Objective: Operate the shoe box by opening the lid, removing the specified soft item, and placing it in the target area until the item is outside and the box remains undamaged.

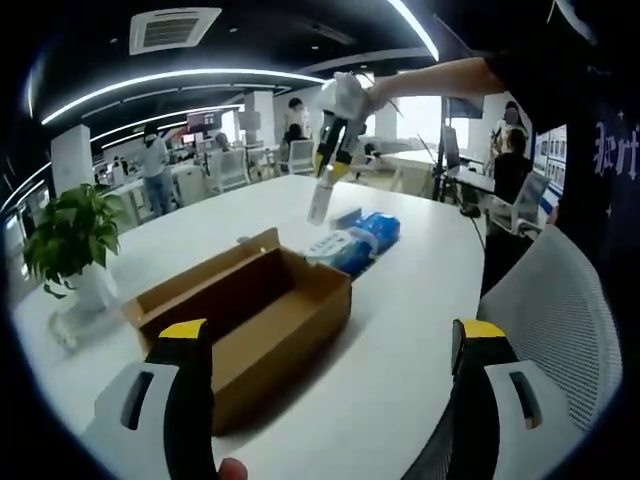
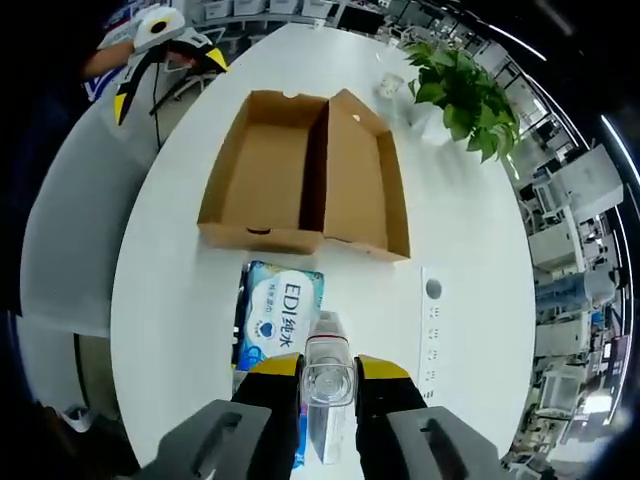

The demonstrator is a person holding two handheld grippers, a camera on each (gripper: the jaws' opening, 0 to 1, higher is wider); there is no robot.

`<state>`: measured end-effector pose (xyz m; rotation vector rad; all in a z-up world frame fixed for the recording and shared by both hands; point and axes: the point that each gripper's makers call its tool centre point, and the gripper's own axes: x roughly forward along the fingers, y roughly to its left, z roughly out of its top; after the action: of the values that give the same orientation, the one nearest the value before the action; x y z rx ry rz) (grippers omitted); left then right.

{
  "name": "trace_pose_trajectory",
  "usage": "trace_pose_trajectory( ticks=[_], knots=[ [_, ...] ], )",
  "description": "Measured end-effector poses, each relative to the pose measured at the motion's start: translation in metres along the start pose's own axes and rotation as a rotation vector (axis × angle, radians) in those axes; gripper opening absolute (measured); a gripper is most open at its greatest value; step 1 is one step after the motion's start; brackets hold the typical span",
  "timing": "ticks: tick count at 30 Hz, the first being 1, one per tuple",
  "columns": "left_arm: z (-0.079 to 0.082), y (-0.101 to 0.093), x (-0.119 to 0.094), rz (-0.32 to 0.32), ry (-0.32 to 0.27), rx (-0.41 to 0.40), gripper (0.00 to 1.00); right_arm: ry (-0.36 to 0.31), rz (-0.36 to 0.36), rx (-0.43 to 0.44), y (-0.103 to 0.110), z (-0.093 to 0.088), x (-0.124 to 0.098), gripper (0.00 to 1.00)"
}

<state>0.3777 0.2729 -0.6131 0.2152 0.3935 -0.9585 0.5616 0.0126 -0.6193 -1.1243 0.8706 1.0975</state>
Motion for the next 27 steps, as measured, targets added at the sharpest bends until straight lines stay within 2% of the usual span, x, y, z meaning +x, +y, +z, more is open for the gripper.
trace_pose_trajectory(
  ticks=[13, 23, 27],
  knots=[
    [-0.008, 0.007, -0.015, 0.058, -0.004, -0.042, 0.99, 0.072, 0.038, 0.027, -0.015, -0.012, 0.031, 0.16],
    [-0.016, 0.014, -0.024, 0.098, 0.002, -0.063, 0.99, 0.144, 0.065, 0.029, -0.013, -0.023, 0.058, 0.16],
    [-0.019, 0.017, -0.029, 0.112, 0.003, -0.071, 0.99, 0.15, 0.07, 0.025, -0.012, -0.021, 0.067, 0.16]
  ],
)
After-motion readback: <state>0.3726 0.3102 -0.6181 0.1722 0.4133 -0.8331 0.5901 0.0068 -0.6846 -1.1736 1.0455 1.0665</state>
